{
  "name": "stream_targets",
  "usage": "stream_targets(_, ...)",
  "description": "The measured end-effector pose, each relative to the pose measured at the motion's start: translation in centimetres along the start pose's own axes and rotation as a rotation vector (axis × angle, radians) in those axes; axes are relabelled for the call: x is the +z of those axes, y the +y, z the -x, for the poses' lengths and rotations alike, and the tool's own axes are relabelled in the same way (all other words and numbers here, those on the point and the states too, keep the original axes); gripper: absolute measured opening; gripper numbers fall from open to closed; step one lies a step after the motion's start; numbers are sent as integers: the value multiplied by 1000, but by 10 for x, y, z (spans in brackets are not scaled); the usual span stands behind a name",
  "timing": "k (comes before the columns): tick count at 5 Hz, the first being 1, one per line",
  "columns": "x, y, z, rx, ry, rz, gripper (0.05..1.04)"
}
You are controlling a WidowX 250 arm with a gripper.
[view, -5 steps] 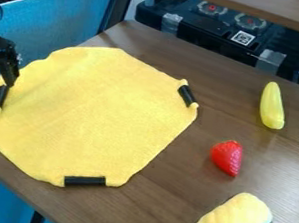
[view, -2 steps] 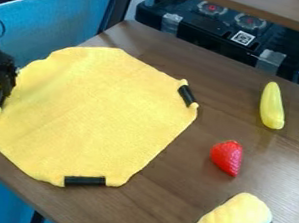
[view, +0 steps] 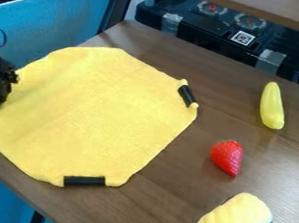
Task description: Fold the cloth from bottom left to top right
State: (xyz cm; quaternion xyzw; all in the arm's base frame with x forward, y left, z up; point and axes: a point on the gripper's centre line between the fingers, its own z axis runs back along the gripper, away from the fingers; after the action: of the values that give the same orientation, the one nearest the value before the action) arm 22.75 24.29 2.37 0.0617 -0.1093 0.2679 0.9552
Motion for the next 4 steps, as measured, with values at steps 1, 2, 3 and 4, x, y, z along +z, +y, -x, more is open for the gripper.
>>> stream_targets(1, -5, 0, 4, 3, -4, -10, 366)
stream_targets(2, -5, 0, 7, 1, -7, -10, 169)
stream_targets(3, 1, -1, 16, 3, 35, 30, 78)
stream_targets(4, 26, -12, 13, 50, 73, 81, 68)
